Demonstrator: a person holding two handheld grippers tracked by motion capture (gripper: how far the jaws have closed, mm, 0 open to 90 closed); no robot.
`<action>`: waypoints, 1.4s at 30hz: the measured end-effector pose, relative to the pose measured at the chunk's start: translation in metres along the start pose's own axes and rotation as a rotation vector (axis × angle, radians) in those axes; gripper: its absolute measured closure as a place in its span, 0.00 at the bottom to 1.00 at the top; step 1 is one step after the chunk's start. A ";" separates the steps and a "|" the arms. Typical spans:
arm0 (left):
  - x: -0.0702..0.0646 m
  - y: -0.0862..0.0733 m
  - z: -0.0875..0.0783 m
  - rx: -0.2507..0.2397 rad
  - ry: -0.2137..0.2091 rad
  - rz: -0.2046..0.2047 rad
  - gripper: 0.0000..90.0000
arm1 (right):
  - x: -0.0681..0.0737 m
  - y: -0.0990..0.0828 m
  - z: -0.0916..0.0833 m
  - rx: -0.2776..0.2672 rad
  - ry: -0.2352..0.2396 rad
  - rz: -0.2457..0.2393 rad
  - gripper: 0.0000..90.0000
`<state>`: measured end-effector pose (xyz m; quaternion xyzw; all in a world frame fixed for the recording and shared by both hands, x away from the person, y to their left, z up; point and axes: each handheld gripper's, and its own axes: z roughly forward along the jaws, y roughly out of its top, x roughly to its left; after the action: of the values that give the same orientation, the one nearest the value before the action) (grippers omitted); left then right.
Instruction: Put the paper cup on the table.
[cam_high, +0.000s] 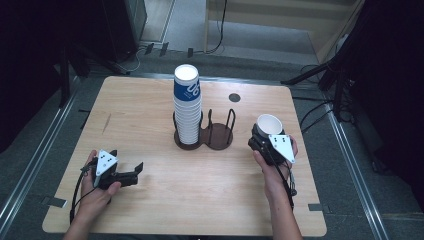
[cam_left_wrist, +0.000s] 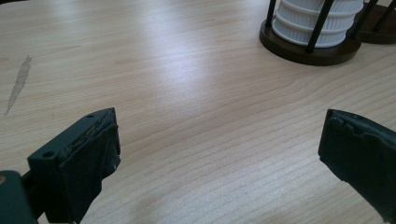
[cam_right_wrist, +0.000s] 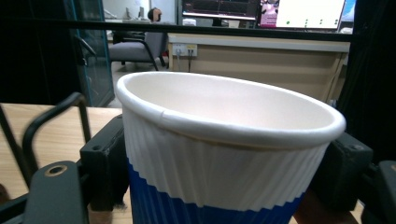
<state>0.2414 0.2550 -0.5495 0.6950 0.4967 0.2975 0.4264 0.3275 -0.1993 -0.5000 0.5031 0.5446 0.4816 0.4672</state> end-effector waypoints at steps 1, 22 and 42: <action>0.000 0.000 0.000 0.000 0.000 0.000 0.00 | -0.001 -0.002 0.002 0.010 -0.001 -0.004 0.22; 0.000 0.000 0.000 0.000 0.001 0.001 0.00 | -0.009 -0.032 0.037 0.098 -0.023 0.032 0.21; 0.000 0.000 0.000 0.000 0.003 0.003 0.00 | -0.008 -0.041 0.043 0.140 -0.018 0.034 0.20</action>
<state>0.2414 0.2547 -0.5496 0.6951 0.4963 0.2992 0.4255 0.3664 -0.2063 -0.5445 0.5483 0.5640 0.4456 0.4275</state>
